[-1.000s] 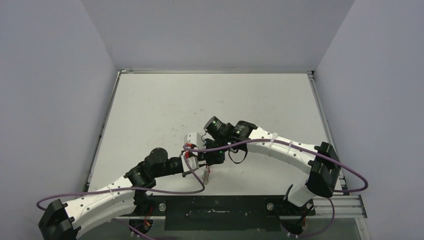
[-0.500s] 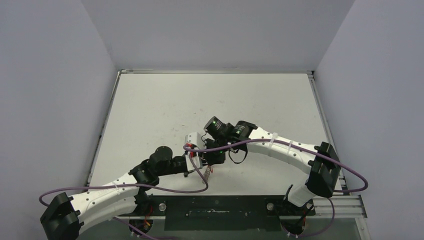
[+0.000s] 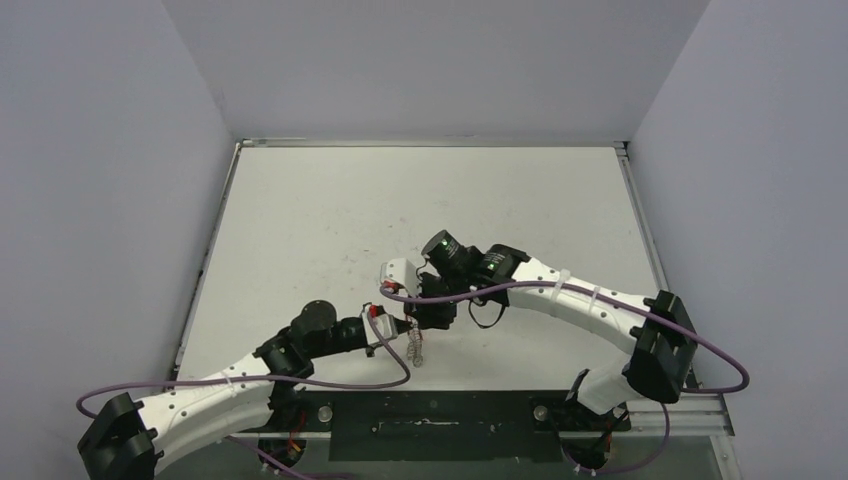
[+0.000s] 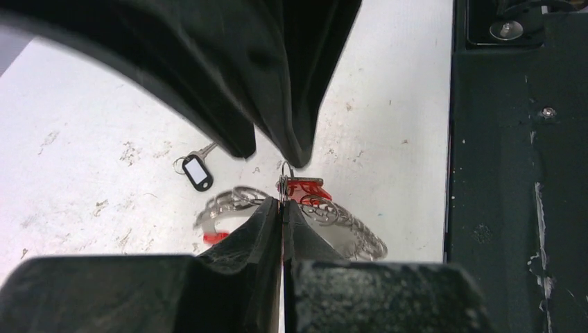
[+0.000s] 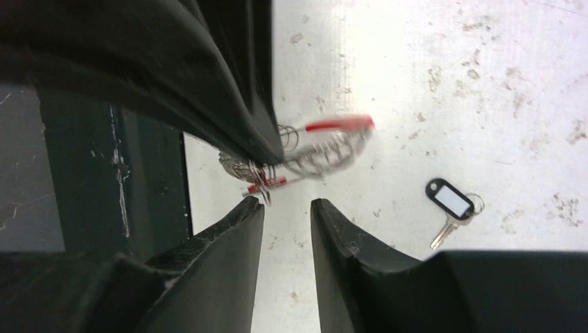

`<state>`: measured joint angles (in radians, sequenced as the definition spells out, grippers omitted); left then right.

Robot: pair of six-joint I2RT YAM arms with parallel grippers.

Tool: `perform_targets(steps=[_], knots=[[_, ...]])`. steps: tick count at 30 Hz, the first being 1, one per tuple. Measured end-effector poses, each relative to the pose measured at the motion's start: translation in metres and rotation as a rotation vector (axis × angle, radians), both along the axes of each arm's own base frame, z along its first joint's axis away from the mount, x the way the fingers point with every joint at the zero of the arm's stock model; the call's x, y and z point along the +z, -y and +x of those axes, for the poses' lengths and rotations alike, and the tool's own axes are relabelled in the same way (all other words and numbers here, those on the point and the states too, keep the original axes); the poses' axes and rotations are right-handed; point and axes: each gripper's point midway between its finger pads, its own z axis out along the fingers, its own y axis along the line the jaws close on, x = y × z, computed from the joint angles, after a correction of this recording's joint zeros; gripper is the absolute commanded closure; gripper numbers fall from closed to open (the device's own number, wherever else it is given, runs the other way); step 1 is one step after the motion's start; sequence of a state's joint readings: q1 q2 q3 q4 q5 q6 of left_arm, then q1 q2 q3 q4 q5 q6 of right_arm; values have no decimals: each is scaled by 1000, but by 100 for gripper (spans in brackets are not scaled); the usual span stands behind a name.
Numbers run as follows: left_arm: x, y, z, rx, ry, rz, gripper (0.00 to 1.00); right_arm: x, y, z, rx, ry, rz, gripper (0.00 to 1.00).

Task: Put the keys on the keyring
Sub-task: Adjust the key on the keyring.

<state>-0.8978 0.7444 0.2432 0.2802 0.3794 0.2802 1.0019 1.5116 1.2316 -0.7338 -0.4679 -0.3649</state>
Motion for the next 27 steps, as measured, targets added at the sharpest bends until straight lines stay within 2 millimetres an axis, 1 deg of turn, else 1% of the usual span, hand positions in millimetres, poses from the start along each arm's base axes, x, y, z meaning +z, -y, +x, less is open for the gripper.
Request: perform_targets(steps=[2, 5, 8, 10, 12, 18, 27], knots=[[2, -2, -1, 9, 8, -31, 100, 3, 6, 6, -21, 3, 41, 65], [3, -4, -3, 16, 16, -72, 100, 13, 17, 12, -44, 3, 126, 64], [5, -6, -5, 19, 30, -114, 100, 22, 20, 11, -23, 22, 200, 64], [6, -7, -6, 19, 40, -139, 100, 27, 18, 5, 17, 30, 245, 63], [8, -8, -7, 19, 48, -157, 100, 30, 14, 0, 53, 28, 283, 60], [19, -7, -7, 20, 73, -206, 100, 33, 5, -5, 102, 22, 342, 59], [23, -7, -7, 19, 76, -222, 100, 28, -7, -6, 115, -9, 368, 67]])
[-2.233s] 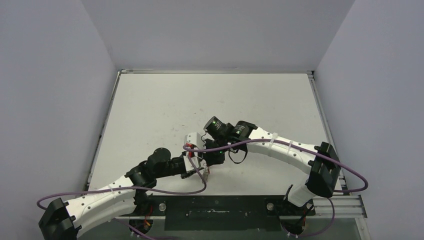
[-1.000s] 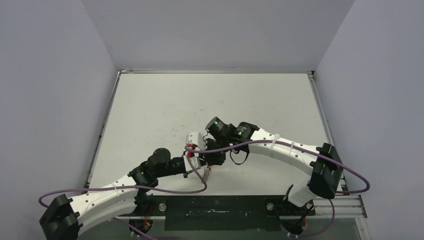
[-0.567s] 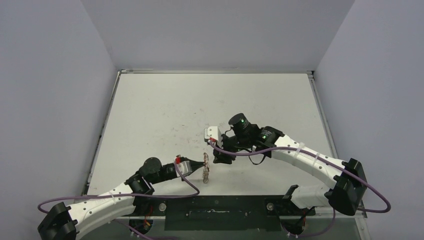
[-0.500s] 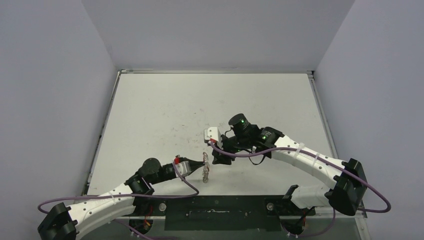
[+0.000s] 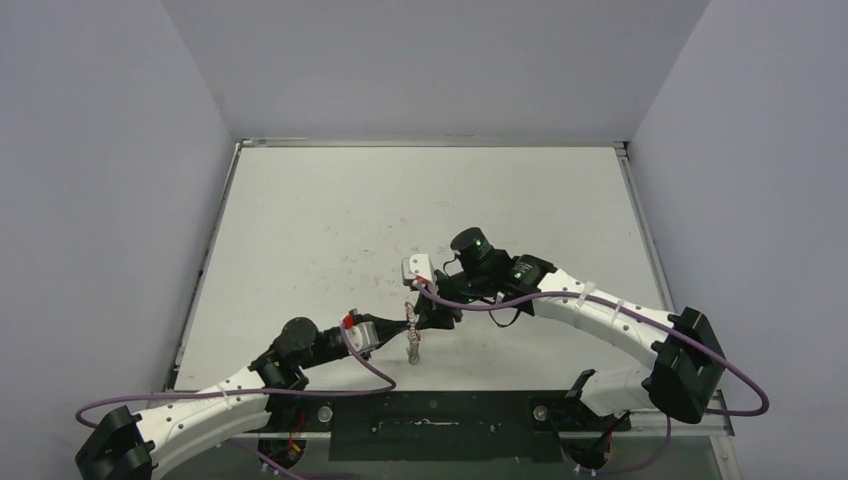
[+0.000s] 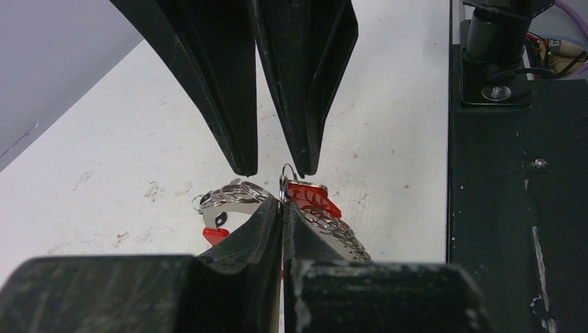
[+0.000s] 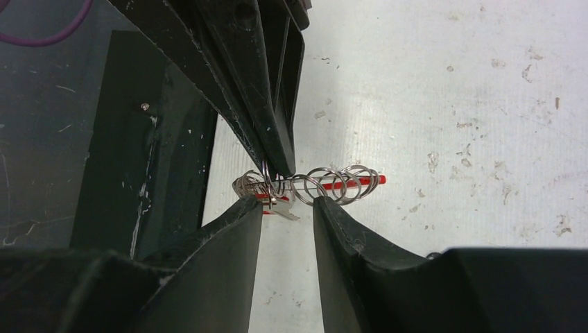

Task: Put the keys on the keyring
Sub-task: Adjust the key on the keyring.

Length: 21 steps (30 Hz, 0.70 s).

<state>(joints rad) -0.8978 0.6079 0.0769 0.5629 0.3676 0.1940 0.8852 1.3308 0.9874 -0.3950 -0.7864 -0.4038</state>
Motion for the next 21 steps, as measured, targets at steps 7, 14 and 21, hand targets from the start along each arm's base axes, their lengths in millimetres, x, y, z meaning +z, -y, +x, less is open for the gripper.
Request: perform_targets(steps=[7, 14, 21], knots=[[0, 0, 0, 0, 0, -1, 100, -9, -1, -5, 17, -32, -21, 100], [0, 0, 0, 0, -4, -1, 100, -14, 1, -7, 21, -46, -47, 100], [2, 0, 0, 0, -4, -8, 100, -17, 3, -7, 20, -51, -58, 100]])
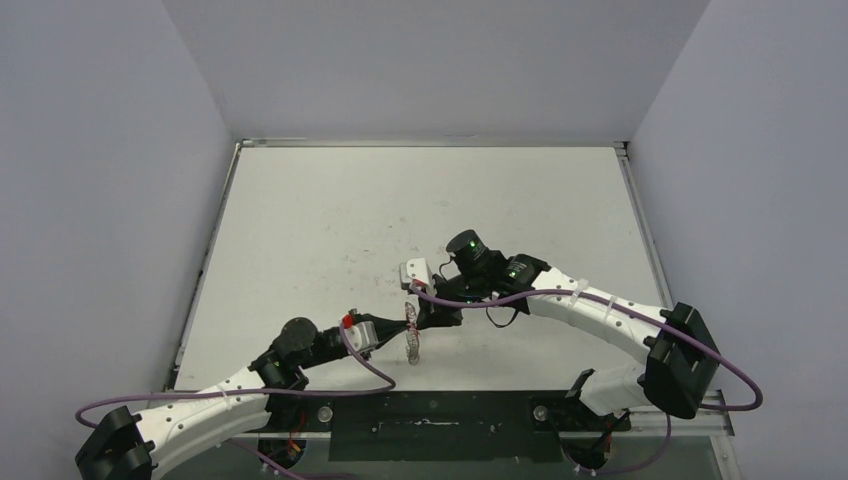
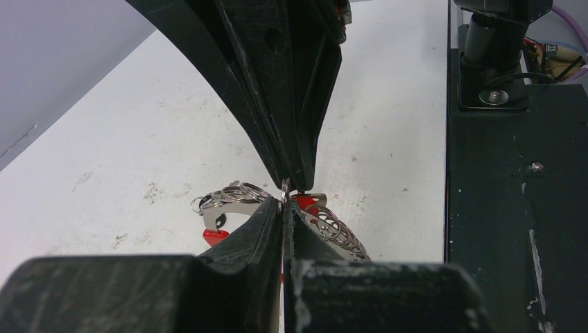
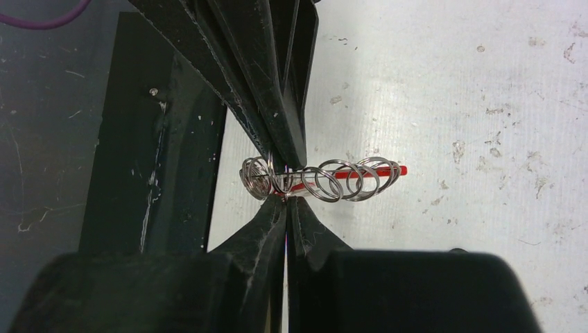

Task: Put the keys on the keyring
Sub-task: Adjust the key on the keyring.

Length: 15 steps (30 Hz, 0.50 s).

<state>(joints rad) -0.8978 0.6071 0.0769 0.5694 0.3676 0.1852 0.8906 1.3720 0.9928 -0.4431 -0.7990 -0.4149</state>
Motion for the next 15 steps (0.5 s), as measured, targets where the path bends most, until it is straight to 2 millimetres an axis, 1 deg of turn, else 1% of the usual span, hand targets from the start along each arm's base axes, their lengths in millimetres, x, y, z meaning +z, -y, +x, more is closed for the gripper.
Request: perform_targets(steps=[2, 3, 6, 8, 12, 15], knots=[[1, 0, 0, 0, 0, -4, 100, 0, -1, 0, -1, 1, 3, 100], [1, 0, 0, 0, 1, -6, 100, 1, -1, 1, -2, 1, 5, 98], [2, 0, 0, 1, 1, -10, 100, 0, -3, 2, -8, 4, 17, 88], [2, 0, 0, -1, -4, -8, 100, -4, -4, 2, -16, 2, 22, 81], [3, 1, 0, -3, -1, -14, 100, -12, -4, 4, -33, 8, 32, 74], [4, 1, 0, -4, 2, -18, 100, -13, -2, 6, -50, 24, 36, 65]])
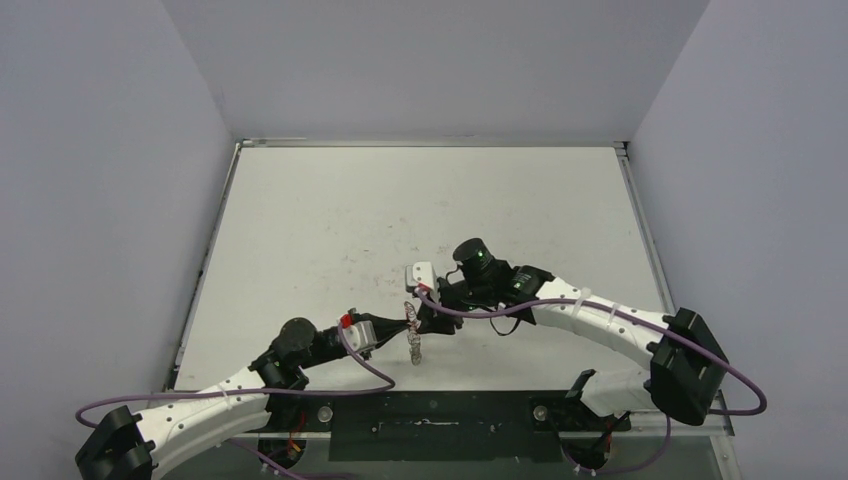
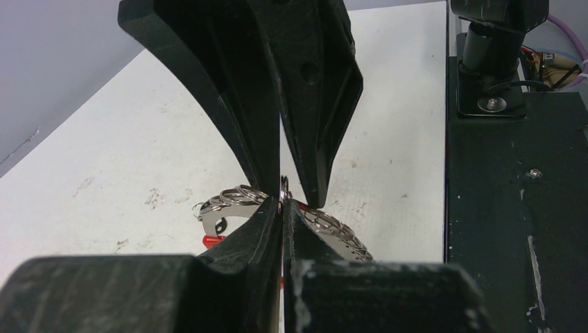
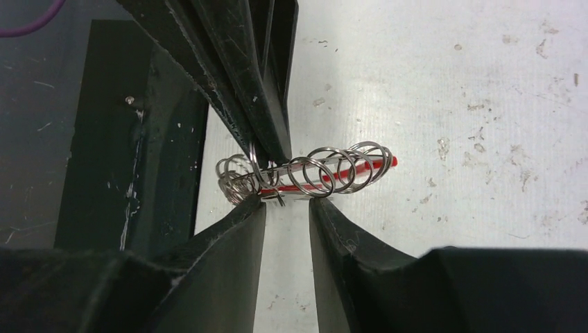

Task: Put the keys on the keyring
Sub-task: Adjust the key on the keyring.

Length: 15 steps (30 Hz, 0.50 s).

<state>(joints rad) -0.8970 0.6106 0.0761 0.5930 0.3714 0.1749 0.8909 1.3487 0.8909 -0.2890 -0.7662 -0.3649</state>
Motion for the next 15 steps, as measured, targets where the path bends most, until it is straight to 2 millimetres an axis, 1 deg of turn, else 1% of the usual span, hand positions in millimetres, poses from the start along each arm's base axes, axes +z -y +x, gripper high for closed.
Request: perform_targets(steps=[2, 6, 10, 13, 15], knots=[[1, 0, 0, 0, 2, -4, 100, 5, 3, 0, -9, 22, 19, 61], [2, 0, 0, -1, 2, -8, 100, 24, 7, -2, -17, 87, 92, 61], [3, 0, 0, -1, 4, -11, 100, 42, 6, -2, -18, 135, 158, 65], [4, 0, 0, -1, 5, -14, 100, 47, 3, -1, -16, 144, 179, 70], [4, 0, 0, -1, 5, -15, 100, 47, 2, -1, -9, 142, 186, 71]])
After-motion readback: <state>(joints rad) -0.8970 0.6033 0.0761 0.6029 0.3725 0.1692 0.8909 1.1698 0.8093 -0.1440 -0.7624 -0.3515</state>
